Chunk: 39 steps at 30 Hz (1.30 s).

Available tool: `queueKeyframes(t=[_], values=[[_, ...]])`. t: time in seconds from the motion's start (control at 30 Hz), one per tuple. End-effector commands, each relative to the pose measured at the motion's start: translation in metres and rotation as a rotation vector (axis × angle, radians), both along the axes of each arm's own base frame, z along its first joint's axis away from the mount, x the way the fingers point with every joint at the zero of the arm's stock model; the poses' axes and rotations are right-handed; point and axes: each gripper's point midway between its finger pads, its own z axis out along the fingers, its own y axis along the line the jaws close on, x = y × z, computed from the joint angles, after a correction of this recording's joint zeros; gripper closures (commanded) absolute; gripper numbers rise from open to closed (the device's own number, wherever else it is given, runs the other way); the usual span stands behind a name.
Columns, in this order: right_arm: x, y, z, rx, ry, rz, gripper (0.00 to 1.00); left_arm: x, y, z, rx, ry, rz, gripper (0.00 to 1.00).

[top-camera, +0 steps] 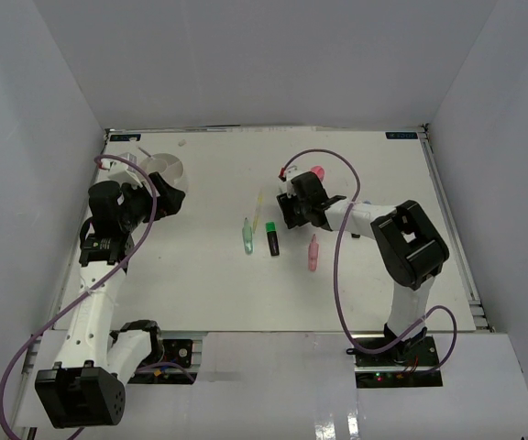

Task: Sort the stationery into containers
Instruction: Pick up the pen from the center of the board.

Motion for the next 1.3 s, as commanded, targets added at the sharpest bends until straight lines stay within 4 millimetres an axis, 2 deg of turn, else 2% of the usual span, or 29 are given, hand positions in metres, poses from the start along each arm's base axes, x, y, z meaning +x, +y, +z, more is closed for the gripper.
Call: queueKeyframes(t=[0.0,0.07,0.13,0.27,0.4,0.47,0.53,0.63,0.7,0.8,0.83,0.87,0.93,1.07,1.1,1.13,1.17,1.2,1.23,1.27], values=[[0.026,0.012,0.017,0.029,-0.073,-0.031,0.46,-0.001,-0.002,0.006,0.000,-0.028,-0.013,0.02],[0.028,0.013,0.012,0.018,-0.067,-0.035,0.47,-0.001,-0.004,0.005,-0.006,-0.023,-0.024,0.02],[0.031,0.012,0.008,0.007,-0.068,-0.047,0.52,-0.002,-0.006,0.004,-0.012,-0.020,-0.031,0.02],[0.035,0.011,0.002,-0.009,-0.064,-0.057,0.54,-0.002,-0.007,0.002,-0.022,-0.012,-0.036,0.02],[0.035,0.008,-0.004,-0.026,-0.059,-0.068,0.64,-0.005,-0.020,-0.006,-0.071,0.020,-0.097,0.02],[0.036,0.008,-0.004,-0.026,-0.063,-0.068,0.75,-0.005,-0.025,-0.010,-0.104,0.046,-0.117,0.02],[0.033,0.007,-0.005,-0.024,-0.061,-0.065,0.79,-0.005,-0.035,-0.012,-0.146,0.069,-0.162,0.02],[0.030,0.008,0.004,-0.002,-0.080,-0.048,0.79,-0.012,-0.053,-0.016,-0.232,0.127,-0.250,0.02],[0.027,0.008,0.011,0.012,-0.091,-0.035,0.84,-0.012,-0.063,-0.025,-0.275,0.178,-0.278,0.02],[0.022,0.009,0.027,0.030,-0.117,-0.012,0.84,-0.015,-0.093,-0.033,-0.279,0.234,-0.323,0.02],[0.017,0.007,0.027,0.029,-0.114,-0.005,0.84,-0.014,-0.099,-0.033,-0.279,0.241,-0.324,0.02],[0.013,0.009,0.041,0.048,-0.138,0.012,0.84,-0.014,-0.113,-0.033,-0.274,0.251,-0.334,0.02],[0.004,0.012,0.051,0.071,-0.158,0.037,0.84,-0.011,-0.126,-0.028,-0.286,0.243,-0.337,0.02],[-0.031,0.018,0.083,0.161,-0.202,0.107,0.83,-0.003,-0.156,-0.019,-0.352,0.227,-0.313,0.02],[-0.037,0.019,0.088,0.180,-0.211,0.117,0.83,0.001,-0.161,-0.023,-0.356,0.239,-0.305,0.02],[-0.043,0.020,0.108,0.225,-0.253,0.129,0.83,0.003,-0.166,-0.023,-0.358,0.241,-0.301,0.02],[-0.056,0.020,0.104,0.243,-0.238,0.146,0.82,0.006,-0.178,-0.021,-0.362,0.245,-0.310,0.02],[-0.063,0.022,0.110,0.275,-0.244,0.172,0.82,0.008,-0.185,-0.023,-0.361,0.254,-0.314,0.02],[-0.067,0.023,0.129,0.323,-0.291,0.185,0.82,0.005,-0.196,-0.023,-0.359,0.263,-0.333,0.02],[-0.078,0.023,0.125,0.339,-0.280,0.210,0.81,0.009,-0.203,-0.016,-0.363,0.248,-0.339,0.02]])
